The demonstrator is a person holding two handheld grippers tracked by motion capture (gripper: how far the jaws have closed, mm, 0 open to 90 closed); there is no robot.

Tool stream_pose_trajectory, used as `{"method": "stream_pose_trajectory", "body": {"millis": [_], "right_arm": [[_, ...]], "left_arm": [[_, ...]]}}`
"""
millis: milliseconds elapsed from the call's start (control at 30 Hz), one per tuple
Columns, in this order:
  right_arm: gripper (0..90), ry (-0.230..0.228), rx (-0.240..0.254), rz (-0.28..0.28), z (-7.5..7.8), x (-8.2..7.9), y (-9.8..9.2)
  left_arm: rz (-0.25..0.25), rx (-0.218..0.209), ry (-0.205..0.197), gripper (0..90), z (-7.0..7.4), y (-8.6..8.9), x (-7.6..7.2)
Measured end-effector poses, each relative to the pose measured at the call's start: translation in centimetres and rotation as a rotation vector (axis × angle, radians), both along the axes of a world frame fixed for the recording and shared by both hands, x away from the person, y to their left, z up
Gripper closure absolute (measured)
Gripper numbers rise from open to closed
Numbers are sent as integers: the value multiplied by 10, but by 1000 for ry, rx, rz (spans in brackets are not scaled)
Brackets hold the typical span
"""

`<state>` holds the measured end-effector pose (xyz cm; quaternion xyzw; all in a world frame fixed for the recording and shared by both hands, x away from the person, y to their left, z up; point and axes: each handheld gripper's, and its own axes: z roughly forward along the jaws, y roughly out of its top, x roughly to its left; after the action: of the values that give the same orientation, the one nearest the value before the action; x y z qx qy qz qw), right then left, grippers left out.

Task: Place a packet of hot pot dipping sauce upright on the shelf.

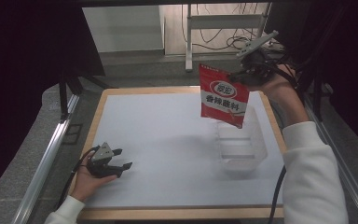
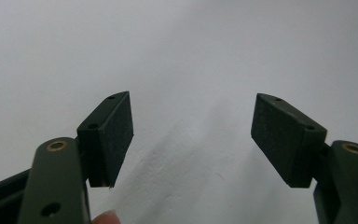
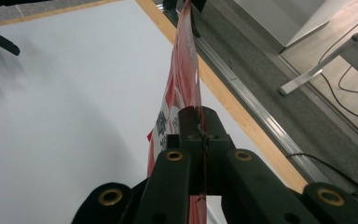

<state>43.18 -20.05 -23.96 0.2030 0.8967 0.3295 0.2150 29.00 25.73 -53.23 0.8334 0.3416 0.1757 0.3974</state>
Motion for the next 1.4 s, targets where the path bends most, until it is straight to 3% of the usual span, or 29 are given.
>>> {"method": "stream_pose_trajectory", "body": {"millis": [467,700,900,1133,1233,1367,1400], "right_arm": [[890,2,-45,-32,-6,16,-31],[889,1,-39,-30,-14,26,-38],[889,1,-64,-12,-22,37,-40],[889,2,-65,23,-35,48,-42],[888,17,-31,25,-46,54,-47],[888,11,-36,20,-56,55,-51],[888,24,-16,21,-62,56,-55]], "left_arm": [[-4,11,2,294,-1,-1,1],[-3,17,2,294,-1,-1,1],[-4,29,1,293,-1,-1,1],[3,32,4,293,-2,-2,0],[1,34,6,293,-2,-2,1],[-2,35,8,293,-3,-3,1],[-3,37,8,293,-3,-4,1]]}}
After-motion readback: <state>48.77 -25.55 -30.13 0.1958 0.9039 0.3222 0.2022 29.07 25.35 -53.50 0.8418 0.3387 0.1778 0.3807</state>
